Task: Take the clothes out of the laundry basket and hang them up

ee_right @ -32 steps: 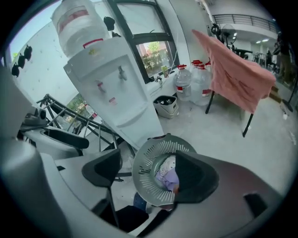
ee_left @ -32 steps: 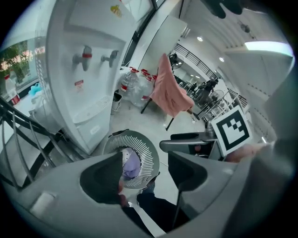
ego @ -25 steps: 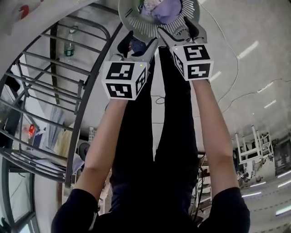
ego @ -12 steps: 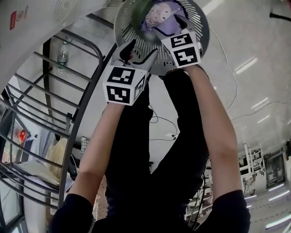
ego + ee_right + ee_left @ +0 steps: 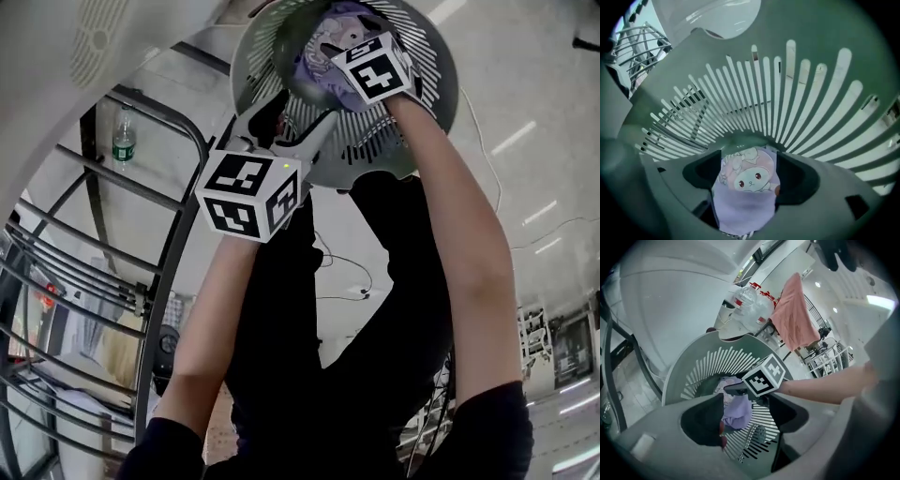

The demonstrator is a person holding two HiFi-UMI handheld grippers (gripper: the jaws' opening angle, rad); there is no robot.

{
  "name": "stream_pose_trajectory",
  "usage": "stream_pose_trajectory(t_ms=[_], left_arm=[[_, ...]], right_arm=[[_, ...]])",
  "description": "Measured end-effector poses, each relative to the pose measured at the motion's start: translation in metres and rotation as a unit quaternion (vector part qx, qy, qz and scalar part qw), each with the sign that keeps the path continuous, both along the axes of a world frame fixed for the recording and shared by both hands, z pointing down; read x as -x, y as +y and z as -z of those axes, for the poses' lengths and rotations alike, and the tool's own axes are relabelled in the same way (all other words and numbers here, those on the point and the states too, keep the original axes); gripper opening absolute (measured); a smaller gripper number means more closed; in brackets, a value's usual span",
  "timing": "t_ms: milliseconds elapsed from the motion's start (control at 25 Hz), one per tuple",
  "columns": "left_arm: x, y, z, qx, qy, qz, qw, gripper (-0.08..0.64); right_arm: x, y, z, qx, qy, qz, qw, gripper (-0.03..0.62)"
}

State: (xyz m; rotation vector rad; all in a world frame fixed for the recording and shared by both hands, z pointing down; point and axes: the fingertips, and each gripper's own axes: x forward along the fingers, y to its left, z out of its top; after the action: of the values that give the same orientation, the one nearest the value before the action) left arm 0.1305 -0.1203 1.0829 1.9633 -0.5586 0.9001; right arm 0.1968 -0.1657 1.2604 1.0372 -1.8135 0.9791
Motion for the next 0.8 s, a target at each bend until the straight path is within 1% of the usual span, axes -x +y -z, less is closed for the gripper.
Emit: stream_pose_trajectory(t_ms=[80,240,320,400,440,480,520,560,640,800], left_arm=[[-0.001,-0.005,-0.003,-0.001,0.003,0.007,1.0000,0.302],[-0.008,-0.003,0.011,-0.017,0.015,-0.018,0.9996,0.302],[-0.012,-0.006,0.023,-0.027,0.030,-0.013,0.9991,0.302],[-0.017,-0.015,0.024,-0.032,0.042,0.001,0.9986,0.302],[-0.019,-0.018,0.020,-0.032,0.043,0.003,0.9986,0.302],[-0.020,-0.019,0.017,-0.031,0.041,0.001,0.9987,0.302],[-0.020,-0.020,0.016,-0.031,0.037,-0.002,0.9988,0.302],[-0.019,-0.020,0.018,-0.031,0.033,-0.003,0.9990,0.302],[-0.015,-0.018,0.019,-0.028,0.023,0.002,0.9993,0.302],[-0.005,-0.001,0.015,-0.012,-0.003,0.005,0.9999,0.302]], right_arm=[[0.001,-0.005,-0.011,0.001,0.013,0.019,1.000,0.365],[0.005,-0.007,-0.018,-0.004,0.031,0.043,0.999,0.365],[-0.002,-0.004,-0.023,0.009,0.051,0.056,0.997,0.365],[-0.010,0.002,-0.039,0.041,0.072,0.056,0.995,0.353],[-0.011,0.006,-0.047,0.054,0.082,0.058,0.993,0.290],[-0.011,0.010,-0.051,0.060,0.093,0.065,0.992,0.175],[-0.011,0.013,-0.050,0.058,0.105,0.074,0.990,0.103],[-0.012,0.014,-0.045,0.049,0.116,0.082,0.989,0.077],[-0.013,0.015,-0.031,0.024,0.123,0.087,0.988,0.063],[-0.009,0.020,0.005,-0.038,0.096,0.076,0.992,0.054]])
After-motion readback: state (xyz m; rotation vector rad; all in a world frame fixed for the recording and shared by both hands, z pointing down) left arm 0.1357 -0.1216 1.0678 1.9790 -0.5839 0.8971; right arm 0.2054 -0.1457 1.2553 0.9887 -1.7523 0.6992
